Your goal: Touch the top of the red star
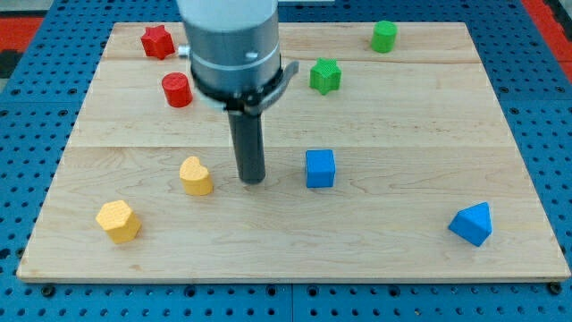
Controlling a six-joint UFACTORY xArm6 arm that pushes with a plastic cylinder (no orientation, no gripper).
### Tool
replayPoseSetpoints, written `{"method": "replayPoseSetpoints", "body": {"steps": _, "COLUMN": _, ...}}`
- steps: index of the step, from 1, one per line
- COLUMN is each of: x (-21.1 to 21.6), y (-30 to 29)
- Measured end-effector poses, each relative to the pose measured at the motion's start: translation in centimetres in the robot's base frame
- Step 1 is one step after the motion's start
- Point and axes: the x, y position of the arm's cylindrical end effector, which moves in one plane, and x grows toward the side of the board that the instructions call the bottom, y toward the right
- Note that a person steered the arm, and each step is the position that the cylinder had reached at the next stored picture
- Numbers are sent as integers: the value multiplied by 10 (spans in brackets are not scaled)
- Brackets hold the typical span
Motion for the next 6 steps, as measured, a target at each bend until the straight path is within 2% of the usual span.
{"method": "replayPoseSetpoints", "body": {"steps": 2, "x": -137, "y": 1}}
{"method": "replayPoseSetpoints", "body": {"steps": 4, "x": -241, "y": -59}}
{"method": "replayPoseSetpoints", "body": {"steps": 5, "x": -283, "y": -106}}
{"method": "replayPoseSetpoints", "body": {"steps": 6, "x": -284, "y": -139}}
